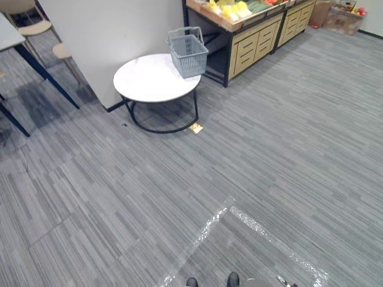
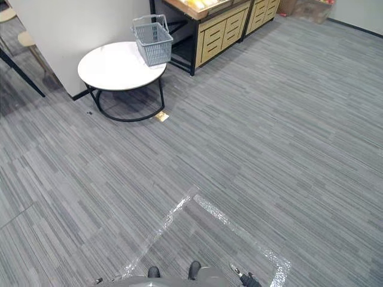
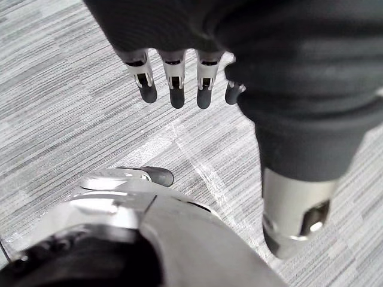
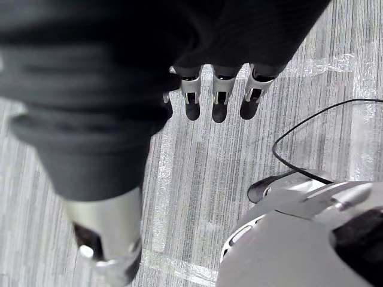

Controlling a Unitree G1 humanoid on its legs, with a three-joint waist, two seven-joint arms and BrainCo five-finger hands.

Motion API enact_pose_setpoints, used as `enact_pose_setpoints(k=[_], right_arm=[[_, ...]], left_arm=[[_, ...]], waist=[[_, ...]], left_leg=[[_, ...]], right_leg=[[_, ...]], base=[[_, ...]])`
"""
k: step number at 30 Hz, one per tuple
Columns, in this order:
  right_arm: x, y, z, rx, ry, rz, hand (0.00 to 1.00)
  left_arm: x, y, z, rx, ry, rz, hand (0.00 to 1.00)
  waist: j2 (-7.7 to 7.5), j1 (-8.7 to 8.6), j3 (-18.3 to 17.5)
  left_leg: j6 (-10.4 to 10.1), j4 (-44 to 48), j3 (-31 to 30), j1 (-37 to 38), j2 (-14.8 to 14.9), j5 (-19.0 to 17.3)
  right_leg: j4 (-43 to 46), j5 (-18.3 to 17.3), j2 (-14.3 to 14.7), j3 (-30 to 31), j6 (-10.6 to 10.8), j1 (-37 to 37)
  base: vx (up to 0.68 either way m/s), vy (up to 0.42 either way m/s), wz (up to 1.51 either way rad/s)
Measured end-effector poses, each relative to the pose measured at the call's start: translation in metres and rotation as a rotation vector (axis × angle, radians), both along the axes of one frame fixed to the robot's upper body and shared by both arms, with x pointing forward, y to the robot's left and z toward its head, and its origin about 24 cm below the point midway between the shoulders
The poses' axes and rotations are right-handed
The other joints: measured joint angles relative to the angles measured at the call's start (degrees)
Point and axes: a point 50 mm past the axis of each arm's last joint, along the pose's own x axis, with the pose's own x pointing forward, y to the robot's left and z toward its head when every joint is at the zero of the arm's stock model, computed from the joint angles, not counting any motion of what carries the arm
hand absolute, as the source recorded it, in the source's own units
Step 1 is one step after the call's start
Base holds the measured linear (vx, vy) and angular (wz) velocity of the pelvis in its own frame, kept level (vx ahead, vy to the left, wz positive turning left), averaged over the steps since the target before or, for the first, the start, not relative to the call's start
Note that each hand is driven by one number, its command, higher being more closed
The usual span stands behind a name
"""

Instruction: Pick vegetable in the basket

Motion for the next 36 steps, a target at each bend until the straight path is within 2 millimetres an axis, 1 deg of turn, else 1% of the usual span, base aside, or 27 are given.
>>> enact_pose_setpoints(k=[1, 2, 5, 7, 8, 11, 13, 15, 16, 17, 18, 19, 20, 21, 22, 23, 24, 25, 26, 27, 28, 30, 31, 32, 33, 35, 36], right_arm=[[0.001, 0.001, 0.000, 0.001, -0.007, -0.003, 0.00], [0.000, 0.002, 0.000, 0.003, -0.010, -0.005, 0.00], [0.001, -0.004, 0.003, -0.033, -0.021, 0.061, 0.00], [0.002, -0.005, 0.004, -0.047, -0.030, 0.095, 0.00], [0.007, -0.006, 0.005, -0.053, -0.044, 0.111, 0.00], [0.027, -0.004, 0.009, -0.055, -0.090, 0.130, 0.00], [0.037, 0.003, 0.010, -0.050, -0.111, 0.181, 0.00], [0.043, 0.013, 0.011, -0.037, -0.140, 0.216, 0.00], [0.044, 0.014, 0.011, -0.036, -0.144, 0.215, 0.00], [0.045, 0.016, 0.011, -0.030, -0.151, 0.205, 0.00], [0.046, 0.021, 0.011, -0.018, -0.155, 0.197, 0.00], [0.049, 0.031, 0.010, 0.010, -0.163, 0.195, 0.00], [0.047, 0.036, 0.009, 0.032, -0.164, 0.175, 0.00], [0.044, 0.035, 0.008, 0.037, -0.157, 0.155, 0.00], [0.038, 0.031, 0.006, 0.039, -0.140, 0.115, 0.00], [0.033, 0.027, 0.005, 0.036, -0.125, 0.082, 0.00], [0.031, 0.026, 0.005, 0.035, -0.123, 0.071, 0.00], [0.028, 0.027, 0.004, 0.040, -0.115, 0.070, 0.00], [0.026, 0.029, 0.003, 0.042, -0.113, 0.087, 0.00], [0.026, 0.028, 0.004, 0.037, -0.114, 0.094, 0.00], [0.028, 0.026, 0.004, 0.030, -0.120, 0.098, 0.00], [0.033, 0.022, 0.007, 0.020, -0.145, 0.084, 0.00], [0.034, 0.021, 0.007, 0.018, -0.149, 0.079, 0.00], [0.036, 0.020, 0.008, 0.014, -0.162, 0.066, 0.00], [0.036, 0.018, 0.009, 0.007, -0.182, 0.044, 0.00], [0.038, 0.015, 0.012, -0.005, -0.207, 0.029, 0.00], [0.041, 0.009, 0.014, -0.022, -0.224, 0.025, 0.00]], left_arm=[[-0.001, 0.001, 0.000, -0.001, -0.007, 0.027, 0.00], [0.000, 0.002, 0.001, 0.000, -0.023, 0.054, 0.00], [0.001, -0.003, 0.001, -0.031, -0.073, 0.191, 0.00], [0.002, -0.005, 0.001, -0.043, -0.086, 0.228, 0.00], [0.002, -0.009, 0.001, -0.052, -0.093, 0.232, 0.00], [0.003, -0.009, 0.001, -0.064, -0.107, 0.270, 0.00], [0.002, -0.010, 0.001, -0.069, -0.108, 0.278, 0.00], [0.001, -0.010, 0.002, -0.066, -0.113, 0.295, 0.00], [0.000, -0.011, 0.001, -0.068, -0.112, 0.301, 0.00], [-0.001, -0.013, 0.001, -0.076, -0.112, 0.317, 0.00], [-0.001, -0.010, 0.001, -0.069, -0.116, 0.317, 0.00], [0.000, -0.001, 0.004, -0.046, -0.133, 0.309, 0.00], [0.000, 0.003, 0.004, -0.035, -0.132, 0.306, 0.00], [-0.001, 0.004, 0.004, -0.032, -0.128, 0.305, 0.00], [-0.001, 0.007, 0.005, -0.027, -0.122, 0.289, 0.00], [0.000, 0.007, 0.004, -0.026, -0.113, 0.253, 0.00], [0.001, 0.007, 0.005, -0.024, -0.112, 0.237, 0.00], [0.002, 0.011, 0.006, -0.014, -0.110, 0.208, 0.00], [0.003, 0.013, 0.006, -0.008, -0.102, 0.174, 0.00], [0.009, 0.014, 0.007, -0.007, -0.108, 0.155, 0.00], [0.018, 0.016, 0.008, -0.007, -0.116, 0.136, 0.00], [0.033, 0.014, 0.010, -0.014, -0.153, 0.125, 0.00], [0.036, 0.012, 0.010, -0.020, -0.165, 0.127, 0.00], [0.036, 0.005, 0.009, -0.026, -0.169, 0.135, 0.00], [0.036, -0.007, 0.006, -0.044, -0.162, 0.148, 0.00], [0.041, -0.015, 0.006, -0.057, -0.178, 0.166, 0.00], [0.048, -0.022, 0.007, -0.073, -0.196, 0.164, 0.00]], waist=[[-0.56, 0.27, 0.28], [-0.78, 0.27, 0.54], [0.55, 1.05, 1.80], [0.85, 1.38, 1.75], [0.83, 1.49, 1.71], [0.78, 2.90, 1.71], [0.68, 3.49, 1.77], [0.75, 4.56, 1.57], [0.88, 4.87, 1.38], [1.15, 6.00, 0.77], [0.25, 6.17, 0.36], [-2.02, 6.26, -0.79], [-3.39, 6.18, -1.68], [-3.81, 6.15, -2.00], [-4.07, 5.56, -2.24], [-3.91, 5.03, -2.56], [-4.00, 4.92, -2.58], [-3.97, 4.13, -2.55], [-4.48, 2.78, -2.94], [-4.55, 2.18, -3.00], [-4.48, 1.41, -2.97], [-4.03, 0.71, -2.70], [-3.92, 0.53, -2.64], [-3.71, 0.09, -2.64], [-3.04, -0.20, -2.68], [-1.94, -0.19, -2.59], [-0.29, -0.28, -1.97]], left_leg=[[-0.70, 7.94, 0.52, -2.98, 1.01, -2.41], [-0.71, 15.89, 0.76, -6.52, 1.51, -2.80], [1.77, 43.83, 0.51, -18.11, 5.73, 0.01], [1.24, 48.38, 0.39, -21.03, 5.90, -1.35], [1.02, 47.36, 0.63, -23.33, 5.44, -2.23], [1.07, 32.44, 1.00, -27.12, 3.37, -1.98], [1.01, 20.50, 2.38, -27.69, 3.00, 1.77], [0.24, 8.18, 2.22, -27.79, 3.78, 6.04], [0.16, 7.07, 2.20, -27.67, 4.25, 6.06], [0.35, 9.72, 2.82, -28.60, 4.71, 11.59], [1.21, 10.98, 3.46, -29.05, 4.24, 12.70], [3.22, 12.68, 5.23, -29.95, 2.88, 10.45], [5.13, 13.94, 6.49, -29.38, 1.70, 8.91], [6.24, 14.37, 7.09, -28.61, 1.14, 8.12], [7.32, 14.40, 7.13, -25.33, -0.45, 5.79], [7.60, 13.66, 6.92, -21.46, -1.39, 2.76], [7.56, 12.42, 6.92, -19.14, -1.95, 1.40], [7.66, 10.88, 6.97, -14.83, -2.92, -0.40], [8.29, 9.80, 6.55, -10.76, -3.83, -1.44], [8.42, 8.75, 6.51, -8.37, -4.13, -1.91], [8.52, 6.14, 6.03, -3.51, -4.68, -2.11], [8.50, 1.94, 5.01, 3.77, -5.37, -2.07], [8.50, 1.52, 4.81, 5.42, -5.39, -2.08], [8.51, 1.43, 3.82, 8.04, -5.31, -2.08], [8.52, 1.31, 3.07, 9.97, -4.87, -2.12], [8.29, 1.12, 2.27, 11.52, -3.83, -3.43], [6.97, 0.06, 1.56, 13.45, -2.15, -6.44]], right_leg=[[0.75, -1.15, -0.10, -0.62, -0.41, 0.34], [0.91, -1.62, -0.37, -0.99, -0.74, 0.90], [0.81, -3.39, 0.44, -1.62, -1.78, 5.49], [0.61, -4.55, 0.08, -1.26, -1.57, 7.41], [0.10, -4.67, -0.35, -0.69, -0.79, 8.46], [-2.74, -4.89, -2.21, 1.18, 0.66, 10.07], [-5.25, -5.16, -3.45, 2.48, 2.32, 12.63], [-7.37, -7.17, -5.18, 4.73, 5.78, 15.82], [-7.72, -7.58, -5.53, 5.51, 6.48, 16.35], [-7.65, -7.90, -6.71, 7.14, 7.13, 17.15], [-6.87, -7.47, -7.74, 7.94, 7.78, 16.78], [-3.99, -5.49, -10.18, 9.13, 7.80, 14.14], [0.15, -2.31, -11.81, 11.52, 7.78, 11.72], [2.35, -0.46, -12.43, 12.73, 7.56, 11.07], [7.80, 4.87, -13.41, 13.46, 8.47, 10.52], [16.65, 12.47, -13.62, 14.67, 8.85, 7.86], [22.26, 17.80, -13.85, 15.13, 9.04, 5.64], [35.74, 23.79, -14.39, 15.31, 11.31, -0.01], [48.10, 23.29, -14.71, 13.99, 11.18, -5.29], [52.26, 22.67, -14.67, 13.00, 10.25, -7.58], [57.75, 19.31, -14.40, 10.45, 8.35, -11.78], [59.58, 11.99, -14.35, 5.88, 6.40, -17.56], [58.07, 9.78, -14.41, 4.26, 5.35, -18.56], [52.80, 6.80, -14.60, 0.75, 3.55, -19.80], [44.05, 6.21, -14.79, -3.40, 2.79, -19.89], [31.18, 6.38, -14.59, -7.54, 2.94, -19.73], [18.80, 7.37, -13.71, -8.78, 3.78, -20.03]], base=[[0.04, -0.100, 0.14], [0.08, -0.134, 0.19], [0.17, -0.064, 0.10], [0.23, 0.007, -0.01], [0.29, 0.027, -0.10], [0.40, 0.096, -0.38], [0.51, 0.188, -0.45], [0.52, 0.312, -0.61], [0.54, 0.400, -0.84], [0.44, 0.323, -0.69], [0.56, 0.369, -0.64], [0.58, 0.348, -0.39], [0.60, 0.354, -0.28], [0.61, 0.359, -0.10], [0.61, 0.359, -0.01], [0.61, 0.357, 0.00], [0.67, 0.387, 0.03], [0.52, 0.283, 0.18], [0.61, 0.287, 0.22], [0.51, 0.178, 0.22], [0.51, 0.160, 0.18], [0.45, 0.099, 0.23], [0.48, 0.045, 0.22], [0.53, -0.032, 0.36], [0.52, -0.061, 0.56], [0.46, -0.110, 0.78], [0.51, -0.160, 0.84]])
